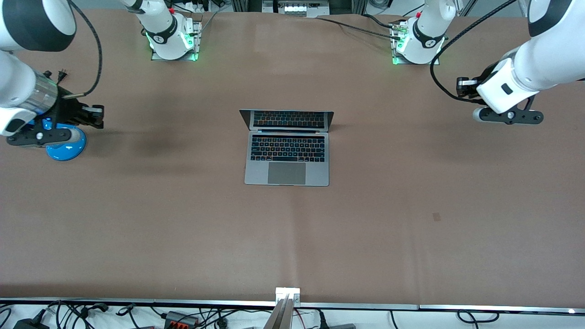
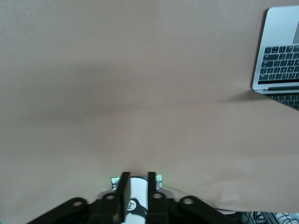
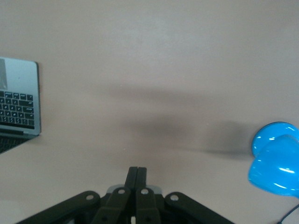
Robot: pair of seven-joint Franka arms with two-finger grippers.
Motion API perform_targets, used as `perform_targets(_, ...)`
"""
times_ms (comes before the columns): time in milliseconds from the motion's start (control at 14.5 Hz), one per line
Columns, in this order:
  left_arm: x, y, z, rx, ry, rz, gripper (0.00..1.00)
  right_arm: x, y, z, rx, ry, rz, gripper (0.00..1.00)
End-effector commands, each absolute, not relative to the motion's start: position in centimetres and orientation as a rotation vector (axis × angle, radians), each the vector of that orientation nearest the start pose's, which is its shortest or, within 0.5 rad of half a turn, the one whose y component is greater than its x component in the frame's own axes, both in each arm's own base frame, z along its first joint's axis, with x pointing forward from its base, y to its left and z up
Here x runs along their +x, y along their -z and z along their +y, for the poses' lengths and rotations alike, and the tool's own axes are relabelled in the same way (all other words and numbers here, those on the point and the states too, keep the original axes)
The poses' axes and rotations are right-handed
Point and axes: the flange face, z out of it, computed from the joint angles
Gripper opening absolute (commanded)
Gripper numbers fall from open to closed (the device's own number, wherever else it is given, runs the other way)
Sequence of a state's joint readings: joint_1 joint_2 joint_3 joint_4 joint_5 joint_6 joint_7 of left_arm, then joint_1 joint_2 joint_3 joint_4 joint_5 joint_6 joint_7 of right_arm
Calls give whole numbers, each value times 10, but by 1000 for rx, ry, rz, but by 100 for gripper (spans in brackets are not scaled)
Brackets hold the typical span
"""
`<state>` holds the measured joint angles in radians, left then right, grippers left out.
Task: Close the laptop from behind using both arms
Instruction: 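Move both grippers behind the laptop screen, above its back edge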
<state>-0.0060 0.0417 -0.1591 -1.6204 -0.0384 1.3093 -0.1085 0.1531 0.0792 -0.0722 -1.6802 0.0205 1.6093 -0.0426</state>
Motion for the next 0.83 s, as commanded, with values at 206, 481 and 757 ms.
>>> perform_targets(206, 503, -561, -179, -3086, -611, 314, 1, 558, -499, 97, -2981, -393, -230, 0)
perform_targets(481, 470, -560, -252, -3090, -648, 386, 1, 534, -468, 145, -2883, -544, -310, 0)
perform_targets(757, 438, -545, -303, -3116, -725, 418, 1, 509, -433, 183, -2766, -653, -311, 0)
